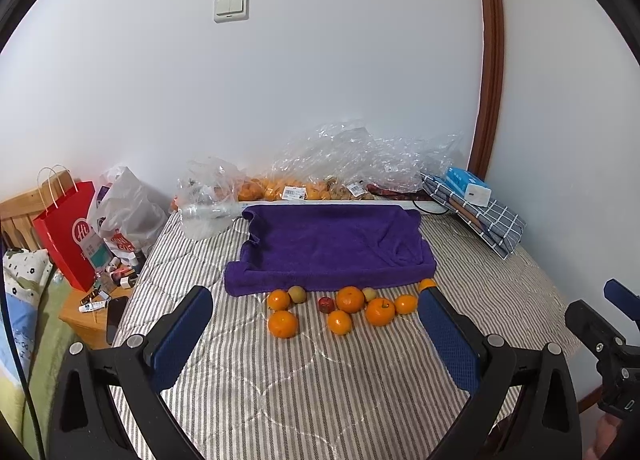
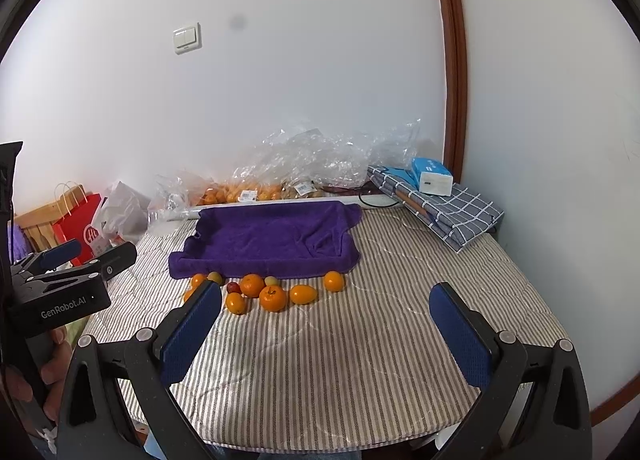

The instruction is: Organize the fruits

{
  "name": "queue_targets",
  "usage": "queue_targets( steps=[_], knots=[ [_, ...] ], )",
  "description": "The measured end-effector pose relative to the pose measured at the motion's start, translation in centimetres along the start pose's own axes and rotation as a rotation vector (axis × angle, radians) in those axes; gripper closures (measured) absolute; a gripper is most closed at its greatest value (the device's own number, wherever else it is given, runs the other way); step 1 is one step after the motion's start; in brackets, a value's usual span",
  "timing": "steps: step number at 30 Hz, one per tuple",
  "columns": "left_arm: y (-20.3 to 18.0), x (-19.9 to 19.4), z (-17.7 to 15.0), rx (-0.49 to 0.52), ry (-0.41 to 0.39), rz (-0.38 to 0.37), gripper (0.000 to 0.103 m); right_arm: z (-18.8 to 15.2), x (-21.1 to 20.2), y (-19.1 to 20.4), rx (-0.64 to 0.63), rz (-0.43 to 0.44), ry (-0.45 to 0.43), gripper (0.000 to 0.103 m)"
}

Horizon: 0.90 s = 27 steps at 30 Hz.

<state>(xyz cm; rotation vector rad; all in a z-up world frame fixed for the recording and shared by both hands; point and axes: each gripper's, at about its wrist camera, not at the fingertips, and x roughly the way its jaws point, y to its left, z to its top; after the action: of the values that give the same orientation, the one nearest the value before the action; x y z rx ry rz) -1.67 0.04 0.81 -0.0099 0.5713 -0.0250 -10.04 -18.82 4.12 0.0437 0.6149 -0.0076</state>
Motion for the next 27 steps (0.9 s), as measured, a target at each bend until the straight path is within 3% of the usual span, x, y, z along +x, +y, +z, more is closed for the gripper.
queue_targets(
  steps=[16, 27],
  knots=[
    [-0.1, -0.1, -0.1, -0.005, -0.019, 0.016, 0.0, -0.1, -0.2, 0.1, -0.002, 0.017, -0.036, 0.0],
    [0.6, 1.3, -0.2, -0.021, 0.001, 0.005, 0.0, -0.1, 1.4, 1.0, -0.024, 0.042, -0.009, 0.0]
  ],
)
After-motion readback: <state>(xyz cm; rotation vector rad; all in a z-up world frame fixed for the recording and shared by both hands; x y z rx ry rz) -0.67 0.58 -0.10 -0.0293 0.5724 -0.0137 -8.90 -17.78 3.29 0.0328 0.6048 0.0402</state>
